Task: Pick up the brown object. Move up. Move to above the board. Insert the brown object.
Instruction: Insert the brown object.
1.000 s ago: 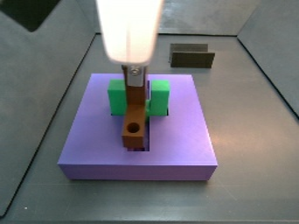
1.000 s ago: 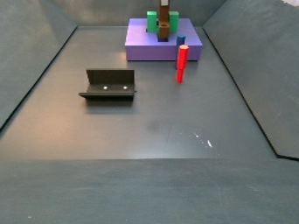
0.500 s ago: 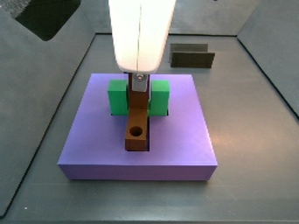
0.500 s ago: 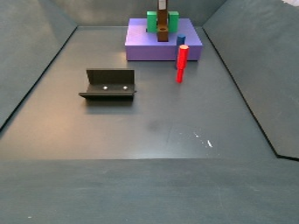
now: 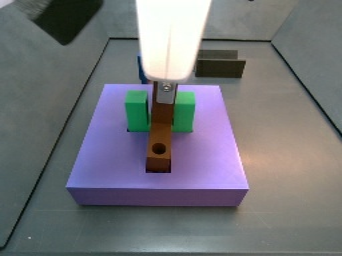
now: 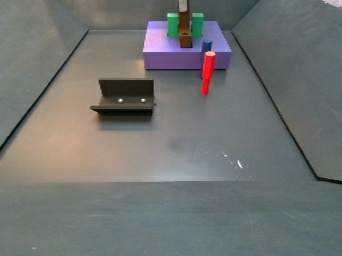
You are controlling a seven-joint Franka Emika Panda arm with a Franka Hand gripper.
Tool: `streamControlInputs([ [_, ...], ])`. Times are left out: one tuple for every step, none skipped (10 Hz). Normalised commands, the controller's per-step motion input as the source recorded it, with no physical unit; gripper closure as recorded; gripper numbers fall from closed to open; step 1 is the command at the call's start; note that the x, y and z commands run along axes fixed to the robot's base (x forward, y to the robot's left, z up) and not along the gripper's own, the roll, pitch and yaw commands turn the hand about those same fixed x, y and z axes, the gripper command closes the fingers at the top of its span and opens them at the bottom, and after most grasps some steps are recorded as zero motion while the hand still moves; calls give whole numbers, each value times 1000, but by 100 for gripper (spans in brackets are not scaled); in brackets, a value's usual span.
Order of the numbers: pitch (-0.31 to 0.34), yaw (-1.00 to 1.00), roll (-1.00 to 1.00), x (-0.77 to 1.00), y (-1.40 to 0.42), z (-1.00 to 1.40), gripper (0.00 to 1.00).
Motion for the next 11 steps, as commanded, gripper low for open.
streamControlInputs([
  [0,0,0,31,51,-74,100],
  [-70,0,-13,-29,0,-214,100],
  [-204,0,-99,-203,0,-217,100],
  [-343,0,-177,-360,0,-14,100],
  [-500,0,-224,-417,-31,71,100],
  [-500,0,-209,-431,-54,111,100],
  [-500,0,-220,-389,-31,6,100],
  [-401,0,-80,-214,-40,0,100],
  [-170,0,0,-163,0,-109,100],
  [0,0,69,0,0,-111,100],
  [203,0,116,100,0,-71,100],
])
